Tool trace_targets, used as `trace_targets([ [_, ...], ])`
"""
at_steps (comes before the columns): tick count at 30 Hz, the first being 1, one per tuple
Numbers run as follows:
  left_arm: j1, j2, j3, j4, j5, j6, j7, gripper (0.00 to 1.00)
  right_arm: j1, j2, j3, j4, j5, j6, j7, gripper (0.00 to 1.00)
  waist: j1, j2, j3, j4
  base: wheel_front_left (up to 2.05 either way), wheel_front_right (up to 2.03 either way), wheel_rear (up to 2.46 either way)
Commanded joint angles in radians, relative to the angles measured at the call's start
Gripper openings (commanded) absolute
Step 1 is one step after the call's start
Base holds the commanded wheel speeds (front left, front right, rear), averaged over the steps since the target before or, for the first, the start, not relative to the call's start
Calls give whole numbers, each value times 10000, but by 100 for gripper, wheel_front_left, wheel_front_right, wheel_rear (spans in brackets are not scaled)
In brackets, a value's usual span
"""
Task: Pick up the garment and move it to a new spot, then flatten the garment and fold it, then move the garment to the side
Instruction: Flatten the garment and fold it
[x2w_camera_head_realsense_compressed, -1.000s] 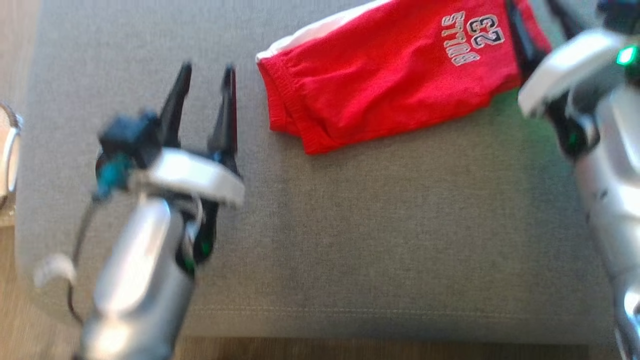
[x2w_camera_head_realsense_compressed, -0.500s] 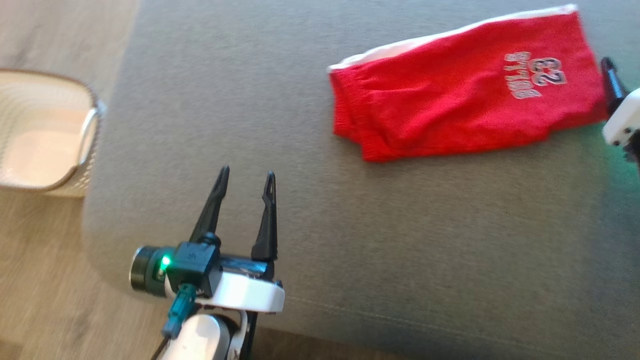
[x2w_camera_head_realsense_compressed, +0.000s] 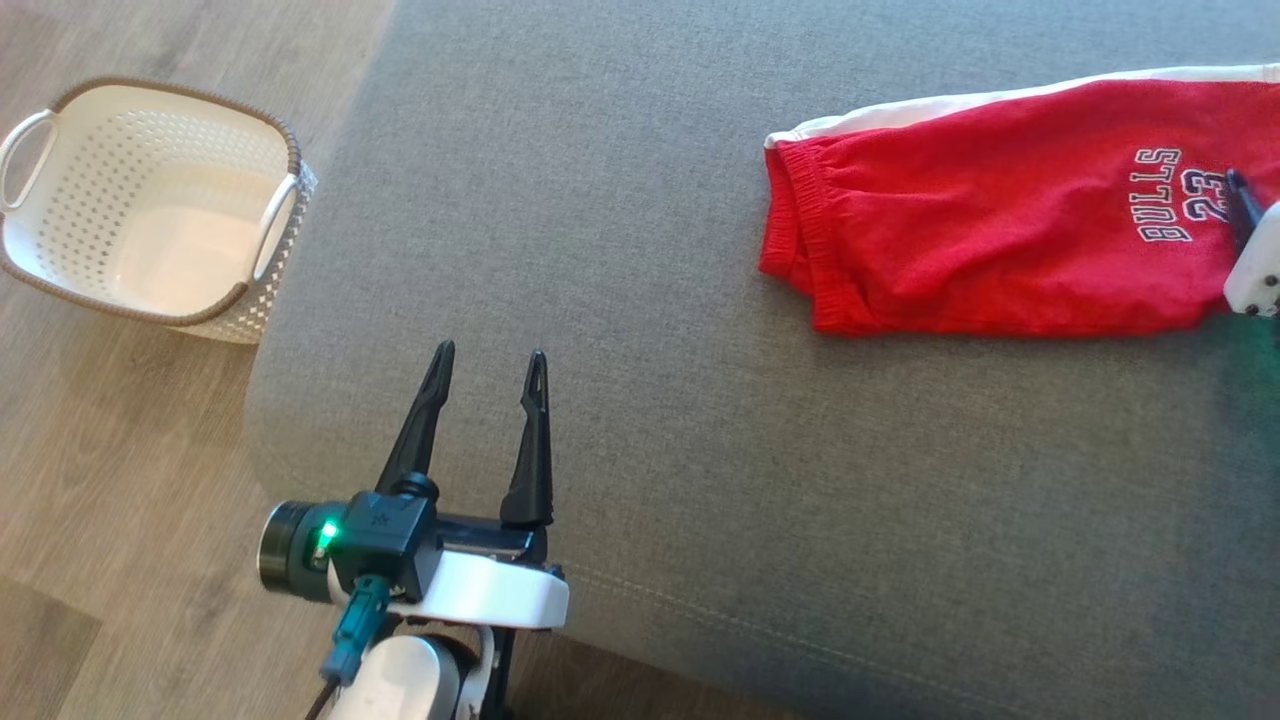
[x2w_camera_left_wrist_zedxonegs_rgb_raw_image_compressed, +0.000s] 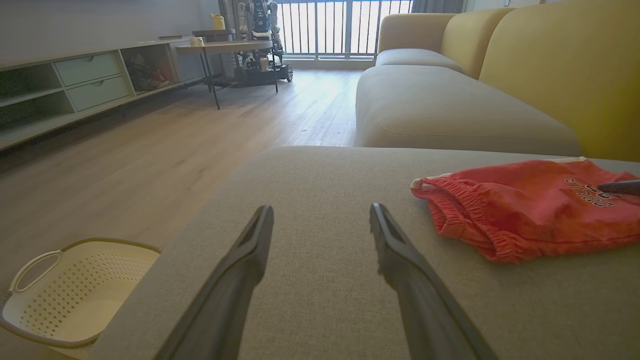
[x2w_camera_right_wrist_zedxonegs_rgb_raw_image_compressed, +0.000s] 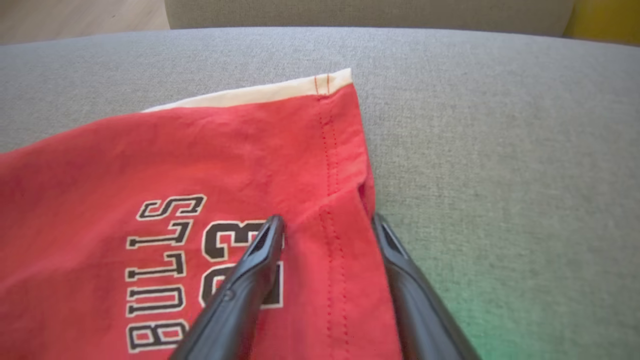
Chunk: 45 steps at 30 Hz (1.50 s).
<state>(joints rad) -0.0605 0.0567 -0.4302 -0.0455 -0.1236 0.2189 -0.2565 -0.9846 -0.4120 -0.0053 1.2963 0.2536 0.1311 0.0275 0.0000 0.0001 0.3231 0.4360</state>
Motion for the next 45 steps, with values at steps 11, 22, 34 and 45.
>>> trace_targets([
  [11, 76, -51, 588, -363, 204, -184, -53, 100, 254, 181, -436, -75, -413, -4, -787, 0, 0, -1, -298, -910, 0, 0, 0],
  [22, 137, -59, 668, -342, 253, -319, -53, 100, -277, -945, -187, -132, -1351, -4, -982, 0, 0, -1, -683, -1984, 0, 0, 0],
  [34, 121, -63, 474, -124, 31, -429, -53, 100, -1494, 809, 1088, -668, -1553, -4, -488, 0, 0, -1, -1166, -2510, 0, 0, 0],
  [45, 138, -63, 89, 34, -393, -278, -53, 100, -1820, 2899, 2136, -626, -542, -4, 731, 0, 0, -1, -1559, -2186, 0, 0, 0],
])
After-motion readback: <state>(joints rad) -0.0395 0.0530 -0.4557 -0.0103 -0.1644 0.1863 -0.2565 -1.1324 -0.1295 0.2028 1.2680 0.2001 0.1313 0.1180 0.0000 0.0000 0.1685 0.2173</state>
